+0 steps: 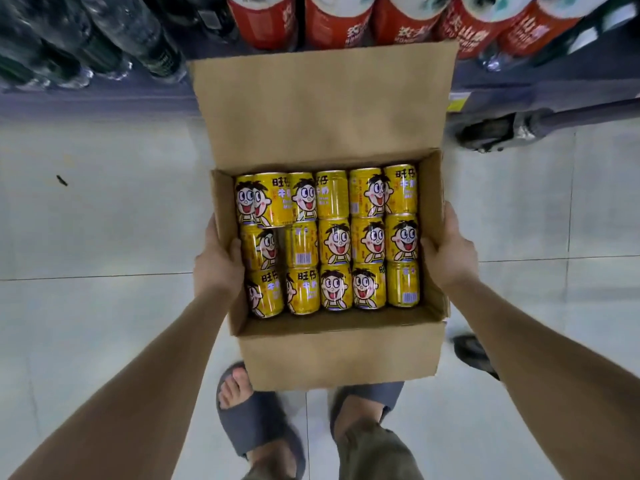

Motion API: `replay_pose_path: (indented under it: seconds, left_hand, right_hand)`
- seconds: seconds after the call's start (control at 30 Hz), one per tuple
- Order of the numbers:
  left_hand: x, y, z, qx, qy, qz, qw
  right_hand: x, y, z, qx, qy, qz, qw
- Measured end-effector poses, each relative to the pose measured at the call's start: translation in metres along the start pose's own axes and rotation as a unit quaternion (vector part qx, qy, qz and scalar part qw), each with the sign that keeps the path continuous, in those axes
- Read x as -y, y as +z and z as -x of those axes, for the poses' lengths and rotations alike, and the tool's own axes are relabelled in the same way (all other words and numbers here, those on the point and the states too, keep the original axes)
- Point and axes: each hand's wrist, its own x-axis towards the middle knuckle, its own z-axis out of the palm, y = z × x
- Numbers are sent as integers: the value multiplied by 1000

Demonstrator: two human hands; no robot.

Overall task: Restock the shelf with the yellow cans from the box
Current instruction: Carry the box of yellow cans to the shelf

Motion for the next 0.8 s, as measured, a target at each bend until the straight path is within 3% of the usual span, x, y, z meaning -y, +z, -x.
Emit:
replay_pose_path:
  seconds: [0.43, 0.63, 0.8]
  left_hand:
    - [16, -15, 18, -27, 66, 65, 995]
    - [16, -61, 66, -39, 87, 87, 992]
    - [6, -127, 121, -35, 59, 87, 994]
  right_hand:
    - [-13, -5, 5, -25, -34, -56, 998]
    - [-6, -42, 61, -44, -42, -63, 996]
    - [12, -94, 132, -33, -29, -79, 996]
